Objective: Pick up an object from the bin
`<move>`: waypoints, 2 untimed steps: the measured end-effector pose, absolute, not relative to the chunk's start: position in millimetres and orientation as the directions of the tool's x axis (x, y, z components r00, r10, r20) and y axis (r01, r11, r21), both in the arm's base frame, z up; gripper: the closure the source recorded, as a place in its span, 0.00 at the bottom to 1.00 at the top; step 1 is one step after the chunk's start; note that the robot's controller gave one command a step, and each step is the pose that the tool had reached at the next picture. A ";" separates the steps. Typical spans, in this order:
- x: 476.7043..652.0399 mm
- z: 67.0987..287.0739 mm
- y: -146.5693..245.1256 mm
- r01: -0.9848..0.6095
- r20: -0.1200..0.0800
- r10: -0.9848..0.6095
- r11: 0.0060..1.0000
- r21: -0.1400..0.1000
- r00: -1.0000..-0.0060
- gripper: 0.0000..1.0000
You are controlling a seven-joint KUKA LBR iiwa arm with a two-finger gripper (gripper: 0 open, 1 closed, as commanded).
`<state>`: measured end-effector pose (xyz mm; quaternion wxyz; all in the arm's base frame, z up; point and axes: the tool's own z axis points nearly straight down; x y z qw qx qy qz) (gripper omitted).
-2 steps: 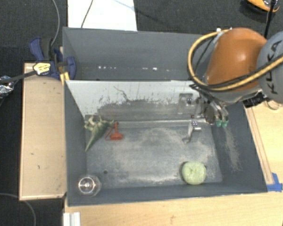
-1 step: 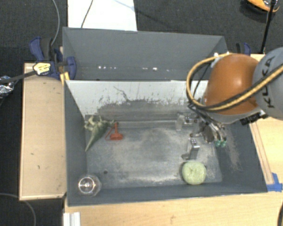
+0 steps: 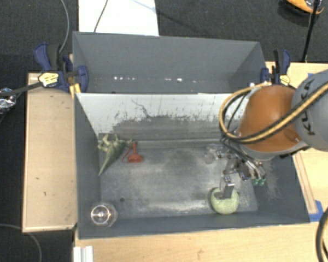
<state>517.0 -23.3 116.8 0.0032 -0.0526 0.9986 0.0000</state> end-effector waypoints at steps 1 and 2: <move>490.8 97.0 -70.6 -0.242 -0.006 -0.242 0.970 0.000 -0.970 0.00; 487.8 72.3 -61.2 -0.500 -0.004 -0.500 0.866 -0.004 -0.866 1.00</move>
Offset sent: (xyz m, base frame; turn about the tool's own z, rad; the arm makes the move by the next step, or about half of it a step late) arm -0.0301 -0.0367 -0.0468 -0.4198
